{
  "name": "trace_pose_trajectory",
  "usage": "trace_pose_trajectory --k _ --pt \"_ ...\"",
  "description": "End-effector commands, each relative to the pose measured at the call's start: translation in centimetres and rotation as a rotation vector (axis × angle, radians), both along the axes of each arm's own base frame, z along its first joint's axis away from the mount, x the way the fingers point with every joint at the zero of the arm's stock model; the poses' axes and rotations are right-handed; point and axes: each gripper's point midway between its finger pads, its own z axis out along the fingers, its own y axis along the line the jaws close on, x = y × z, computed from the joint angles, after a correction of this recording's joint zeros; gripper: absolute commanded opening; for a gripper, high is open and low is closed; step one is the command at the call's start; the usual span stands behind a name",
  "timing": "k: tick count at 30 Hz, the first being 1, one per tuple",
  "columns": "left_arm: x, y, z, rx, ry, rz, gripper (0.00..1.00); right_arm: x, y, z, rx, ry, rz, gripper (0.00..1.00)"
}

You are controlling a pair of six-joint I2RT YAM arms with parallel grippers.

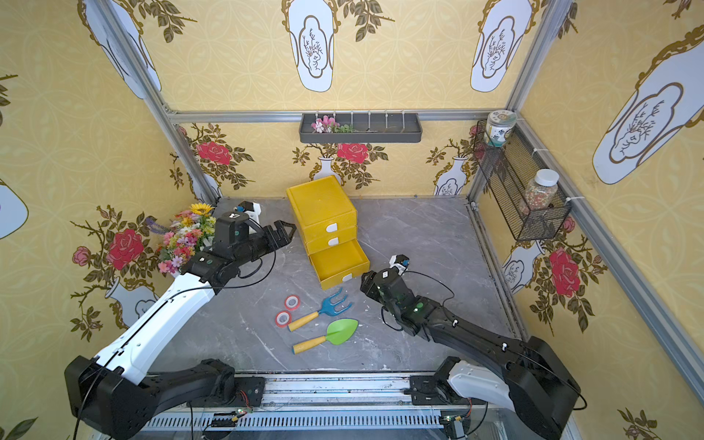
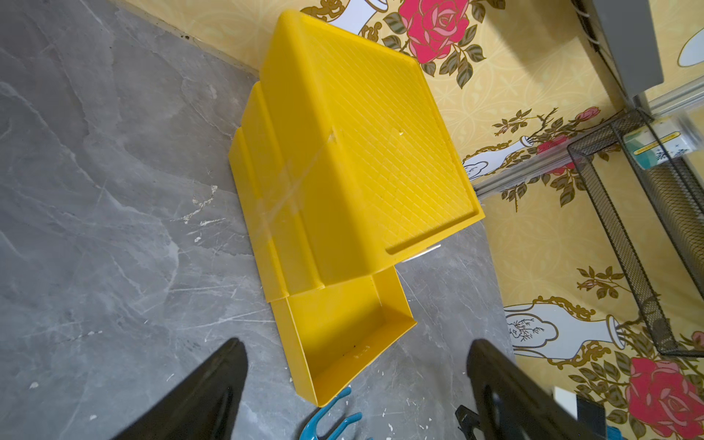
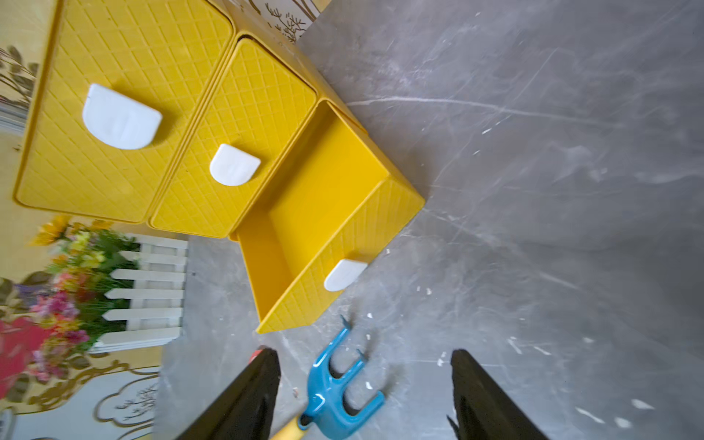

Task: Place the transparent tape into the drawer according to color
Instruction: Pick up the tape at the center of the board.

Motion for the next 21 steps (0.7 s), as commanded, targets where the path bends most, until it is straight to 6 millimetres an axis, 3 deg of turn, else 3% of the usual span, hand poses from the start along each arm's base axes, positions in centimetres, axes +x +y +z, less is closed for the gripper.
trace_pose_trajectory --k 1,6,13,21 --pt "-1.2 0.7 -2.1 -0.003 0.054 0.028 0.95 -0.3 -1.7 0.1 -0.229 0.006 0.061 0.74" --pt "-3.8 1.5 -7.5 -0.014 0.182 0.051 0.94 1.0 0.5 2.2 -0.287 -0.031 0.179 0.79" --pt "-8.0 1.7 -15.3 0.007 0.399 0.06 0.89 1.7 1.1 2.5 -0.286 -0.054 0.189 0.79" --pt "-10.1 0.5 -19.6 0.19 0.569 -0.014 0.84 1.9 1.3 2.0 -0.291 -0.049 0.187 0.79"
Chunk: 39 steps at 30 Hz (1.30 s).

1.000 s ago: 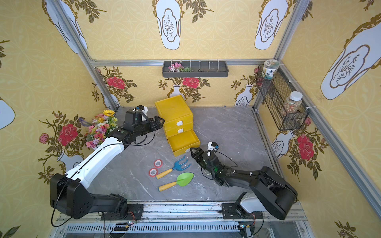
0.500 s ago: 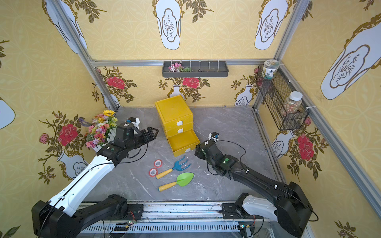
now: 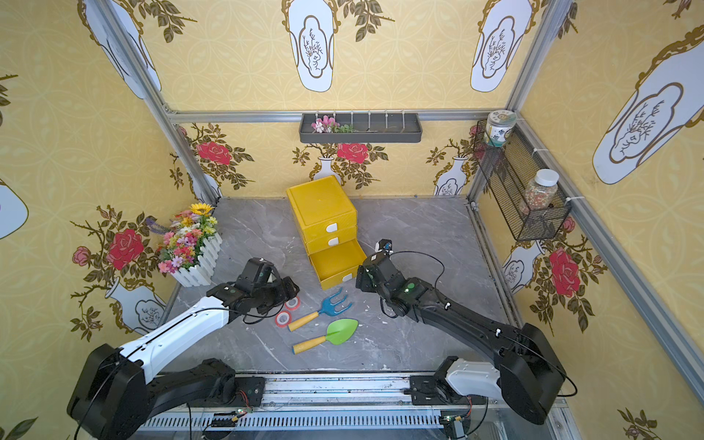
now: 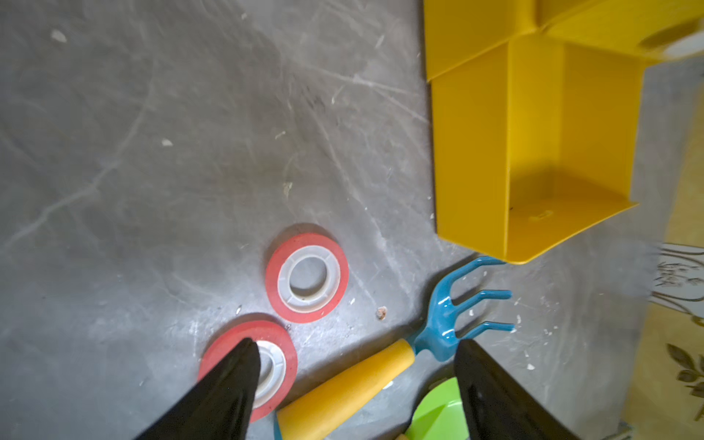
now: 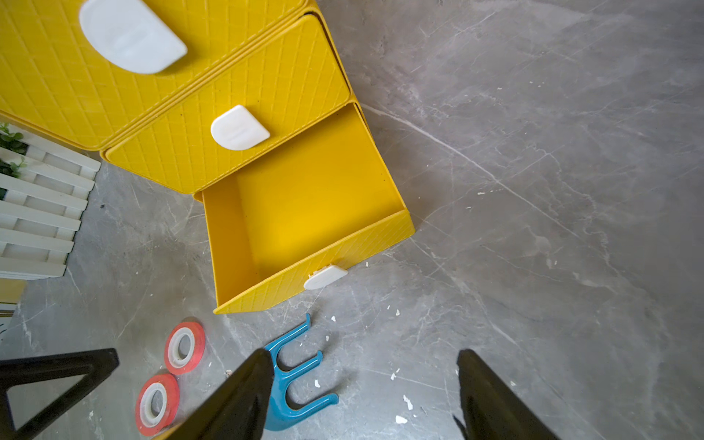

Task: Place the transparent tape into the drawer according to color
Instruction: Pick up the tape at the center of the board.

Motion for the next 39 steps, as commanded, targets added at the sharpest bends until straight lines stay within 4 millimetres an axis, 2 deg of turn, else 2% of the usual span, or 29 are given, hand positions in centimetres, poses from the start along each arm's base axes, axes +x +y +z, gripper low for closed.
trace_pose_trajectory --k 1,6,9,16,22,39 --pt "-0.5 0.2 -1.2 0.073 0.066 -0.048 0.84 0.4 0.2 0.4 0.009 -0.025 0.001 0.79" --pt "0.5 0.8 -1.5 0.203 0.101 -0.136 0.82 0.5 0.2 0.2 0.015 -0.033 -0.003 0.79" --pt "0.9 0.4 -2.0 0.217 0.117 -0.171 0.81 0.5 0.1 -0.2 0.012 -0.029 -0.008 0.79" --pt "0.3 0.0 -4.2 0.228 0.192 -0.233 0.77 0.8 -0.2 -0.2 0.012 -0.029 -0.013 0.8" --pt "0.6 -0.1 -4.9 0.247 0.203 -0.237 0.73 0.9 -0.6 -0.3 0.021 -0.028 -0.019 0.8" --pt "-0.9 0.5 -6.7 0.372 0.256 -0.272 0.68 1.3 -1.6 -0.1 0.046 -0.036 -0.037 0.8"
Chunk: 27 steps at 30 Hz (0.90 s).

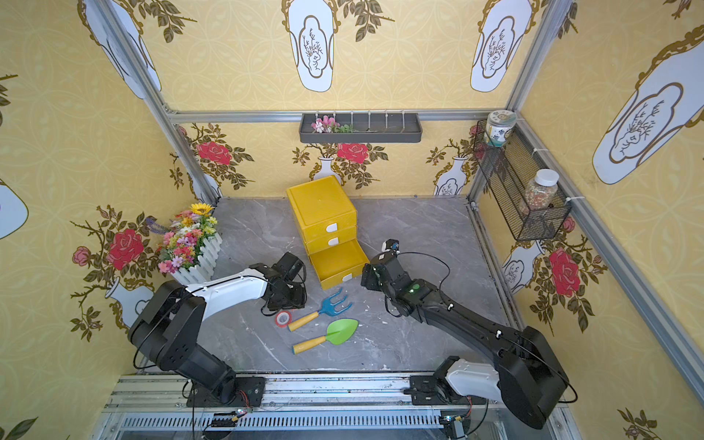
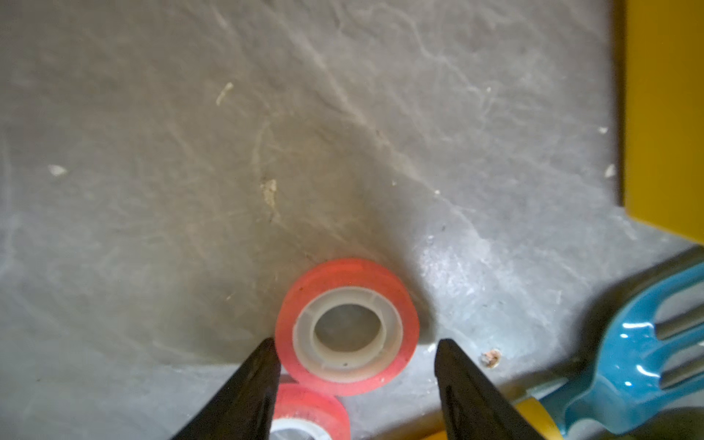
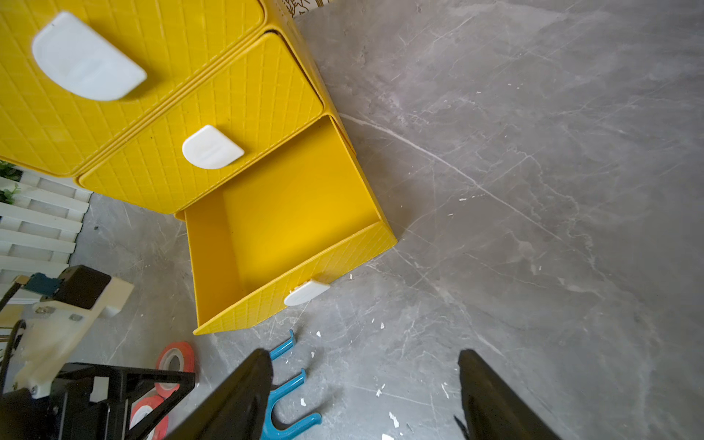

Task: Place the transparent tape into the drawer according to color
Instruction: Pick up the tape at the center of the board.

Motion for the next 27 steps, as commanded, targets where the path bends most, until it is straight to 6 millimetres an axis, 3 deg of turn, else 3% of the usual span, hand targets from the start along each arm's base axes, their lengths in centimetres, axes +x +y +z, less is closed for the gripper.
trace_pose_trajectory --k 1,16,27 --pt "-0.6 0.9 -0.6 0.05 0.032 -0.002 0.68 0.3 0.2 0.6 0.017 -0.029 0.009 0.8" --pt "-0.8 1.4 -1.6 0.108 0.057 0.001 0.64 0.5 -0.2 0.6 0.041 -0.037 0.005 0.8" --pt "-0.6 1.3 -1.2 0.105 0.037 0.002 0.51 0.4 -0.5 0.2 0.05 -0.028 -0.003 0.8"
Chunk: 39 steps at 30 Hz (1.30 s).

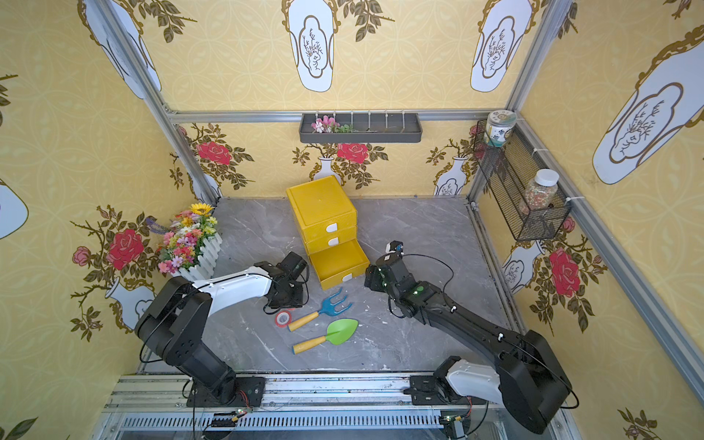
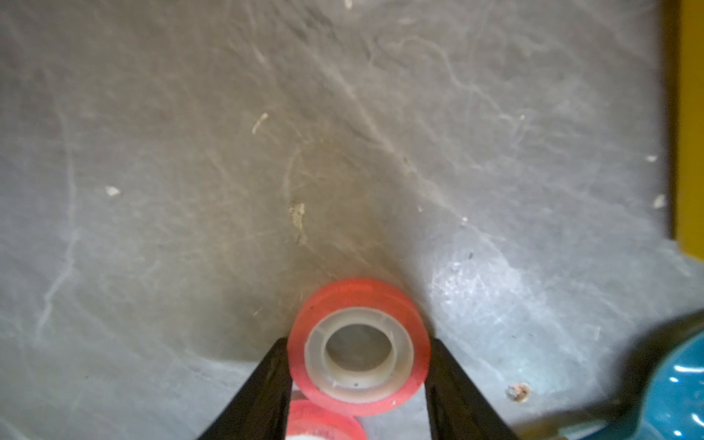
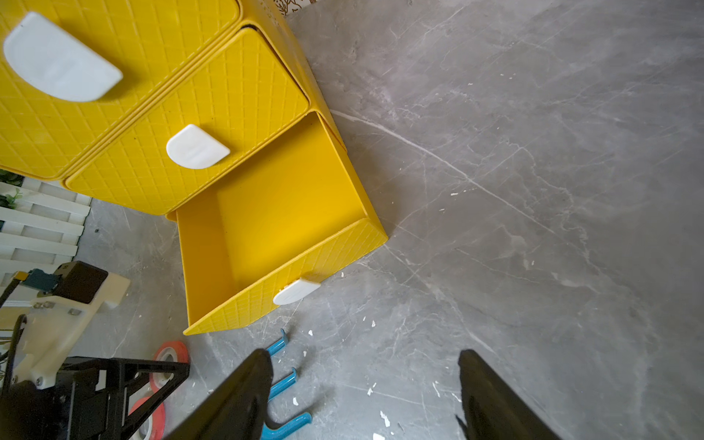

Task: Place the transparent tape into the drawer according to color
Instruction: Pick up the tape at the center of the board, then place the tape in the drawer.

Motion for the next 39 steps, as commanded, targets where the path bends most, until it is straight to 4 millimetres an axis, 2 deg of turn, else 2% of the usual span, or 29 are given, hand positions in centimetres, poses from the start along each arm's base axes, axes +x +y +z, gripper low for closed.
trace_pose_trajectory --k 1,6,15,19,23,27,30,34,39 --pt "-1.1 0.6 -0.6 0.02 0.043 -0.001 0.51 0.5 0.3 0.8 0.027 -0.037 0.001 0.8" --pt "-0.4 0.2 1.2 -0.011 -0.006 0.005 0.51 0.6 0.3 1.0 0.029 -0.038 0.0 0.8" --pt "2.6 -1.7 8.0 -0.092 -0.147 0.0 0.5 0.6 0.0 1.0 0.034 -0.038 -0.01 0.8" --pt "4.4 -4.3 12.3 -0.157 -0.246 -0.031 0.5 0.5 -0.4 1.1 0.035 -0.04 -0.021 0.8" --pt "6.5 -8.1 15.7 -0.224 -0.325 -0.082 0.5 0.3 -0.7 1.2 0.034 -0.041 -0.025 0.8" --pt "8.4 -11.5 16.0 -0.226 -0.357 -0.137 0.5 0.0 -1.1 1.4 0.029 -0.04 -0.033 0.8" --pt "10.0 -13.1 14.4 -0.195 -0.366 -0.152 0.5 -0.3 -1.5 1.3 0.027 -0.041 -0.04 0.8" --pt "11.8 -14.2 13.0 -0.182 -0.401 -0.133 0.49 -0.6 -1.7 1.4 0.037 -0.051 -0.046 0.8" --pt "12.7 -14.8 10.8 -0.157 -0.393 -0.128 0.5 -0.8 -2.0 1.4 0.035 -0.051 -0.054 0.8"
